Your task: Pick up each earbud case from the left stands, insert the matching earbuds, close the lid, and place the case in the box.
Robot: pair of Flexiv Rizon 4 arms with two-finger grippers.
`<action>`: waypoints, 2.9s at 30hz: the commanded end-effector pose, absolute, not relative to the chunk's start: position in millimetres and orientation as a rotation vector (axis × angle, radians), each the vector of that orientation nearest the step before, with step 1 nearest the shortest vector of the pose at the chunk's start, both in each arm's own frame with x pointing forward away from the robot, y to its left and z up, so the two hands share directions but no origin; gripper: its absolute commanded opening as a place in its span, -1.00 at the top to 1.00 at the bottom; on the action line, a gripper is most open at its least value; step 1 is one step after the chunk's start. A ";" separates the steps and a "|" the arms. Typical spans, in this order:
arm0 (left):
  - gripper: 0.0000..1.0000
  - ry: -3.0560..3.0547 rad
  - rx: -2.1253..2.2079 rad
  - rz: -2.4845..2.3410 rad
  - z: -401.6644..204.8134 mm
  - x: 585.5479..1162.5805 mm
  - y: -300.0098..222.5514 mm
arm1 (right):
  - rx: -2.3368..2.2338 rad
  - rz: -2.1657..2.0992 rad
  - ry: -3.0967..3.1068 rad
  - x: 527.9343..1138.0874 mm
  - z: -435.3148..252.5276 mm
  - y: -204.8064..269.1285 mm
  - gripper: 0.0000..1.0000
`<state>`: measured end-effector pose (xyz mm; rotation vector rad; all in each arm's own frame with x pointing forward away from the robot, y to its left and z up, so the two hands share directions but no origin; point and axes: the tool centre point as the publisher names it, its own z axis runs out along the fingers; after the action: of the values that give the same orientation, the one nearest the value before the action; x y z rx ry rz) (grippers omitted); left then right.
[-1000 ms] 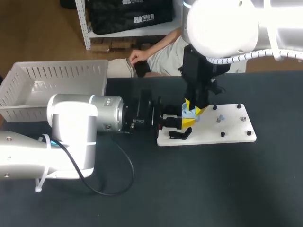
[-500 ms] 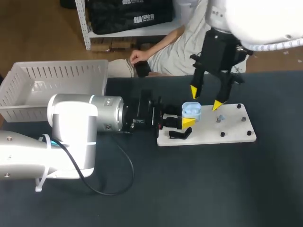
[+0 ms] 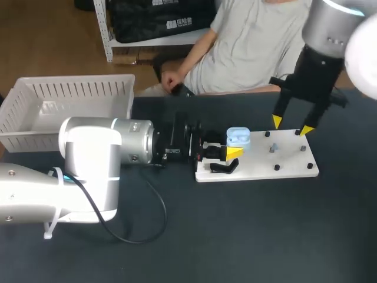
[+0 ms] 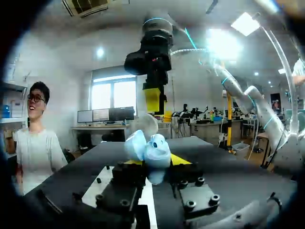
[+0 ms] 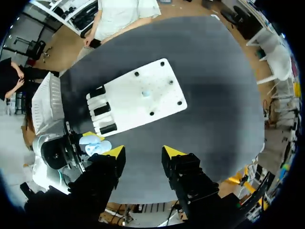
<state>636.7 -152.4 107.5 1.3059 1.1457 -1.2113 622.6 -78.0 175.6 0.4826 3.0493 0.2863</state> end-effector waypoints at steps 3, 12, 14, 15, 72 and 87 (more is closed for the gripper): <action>1.00 1.145 1.303 -1.207 107.2 636.0 -152.6 | 0.044 0.292 3.010 636.3 146.0 -83.1 0.03; 1.00 1.145 1.303 -1.207 107.2 636.0 -152.6 | -0.111 0.237 3.024 662.7 101.4 -80.0 0.06; 1.00 1.145 1.303 -1.207 107.2 636.0 -152.6 | -0.119 0.242 3.037 665.2 94.7 -79.8 0.08; 1.00 1.145 1.303 -1.207 107.2 636.0 -152.6 | -0.121 0.241 3.039 665.9 91.2 -79.9 0.10; 1.00 1.145 1.303 -1.207 107.2 636.0 -152.6 | 0.151 0.277 3.143 710.3 29.2 -87.9 0.44; 1.00 1.145 1.303 -1.207 107.2 636.0 -152.6 | 0.165 0.276 3.145 712.0 30.3 -89.1 1.00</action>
<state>636.7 -152.4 107.5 1.3059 1.1457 -1.2112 712.0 -87.9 28.8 0.1616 3.1449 0.2782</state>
